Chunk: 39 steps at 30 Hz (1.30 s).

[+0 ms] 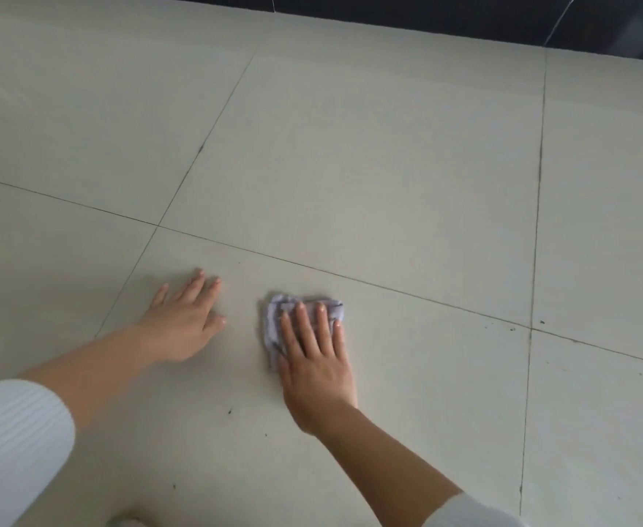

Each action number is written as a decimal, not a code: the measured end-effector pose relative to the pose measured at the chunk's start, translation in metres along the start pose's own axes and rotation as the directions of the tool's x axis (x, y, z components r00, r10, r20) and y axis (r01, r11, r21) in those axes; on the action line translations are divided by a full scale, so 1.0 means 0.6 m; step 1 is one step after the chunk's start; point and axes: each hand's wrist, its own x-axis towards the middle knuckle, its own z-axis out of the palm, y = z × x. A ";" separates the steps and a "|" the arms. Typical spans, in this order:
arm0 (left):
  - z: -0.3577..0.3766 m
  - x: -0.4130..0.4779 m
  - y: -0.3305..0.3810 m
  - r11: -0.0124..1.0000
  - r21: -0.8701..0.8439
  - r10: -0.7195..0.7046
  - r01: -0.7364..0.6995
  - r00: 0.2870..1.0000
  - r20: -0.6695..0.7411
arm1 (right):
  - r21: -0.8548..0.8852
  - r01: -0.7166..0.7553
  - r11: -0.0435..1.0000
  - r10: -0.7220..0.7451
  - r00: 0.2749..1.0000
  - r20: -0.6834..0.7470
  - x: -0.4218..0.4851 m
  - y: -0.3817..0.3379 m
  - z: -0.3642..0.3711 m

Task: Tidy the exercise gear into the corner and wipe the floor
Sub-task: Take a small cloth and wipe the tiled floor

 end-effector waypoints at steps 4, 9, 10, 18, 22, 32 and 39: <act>-0.019 -0.017 -0.037 0.991 0.118 0.047 -0.060 0.993 0.107 | -0.056 0.390 0.919 -0.380 0.916 0.131 0.010 0.025 -0.006; -0.010 -0.017 -0.054 0.997 0.077 -0.010 0.000 0.992 0.125 | -0.176 0.319 0.931 -0.303 0.946 0.114 0.084 0.142 -0.050; -0.007 -0.013 -0.058 0.998 0.068 -0.019 0.011 0.993 0.115 | -0.177 0.199 0.964 -0.193 0.980 0.047 0.100 0.162 -0.064; 0.033 0.003 -0.148 0.997 0.024 0.078 -0.077 0.995 -0.065 | 0.037 -0.488 0.872 0.489 0.873 0.002 0.162 0.157 -0.091; 0.050 0.016 -0.196 0.995 -0.085 0.035 -0.046 0.992 -0.124 | 0.025 -0.360 0.933 0.359 0.933 0.020 0.222 0.040 -0.073; -0.004 0.113 -0.288 0.982 -0.159 0.050 -0.099 0.957 -0.287 | -0.198 0.554 0.809 -0.511 0.828 0.229 0.251 -0.081 -0.030; -0.072 0.214 -0.338 0.975 -0.170 0.077 -0.140 0.941 -0.331 | -0.274 -0.070 0.959 0.088 0.995 0.056 0.327 0.000 -0.086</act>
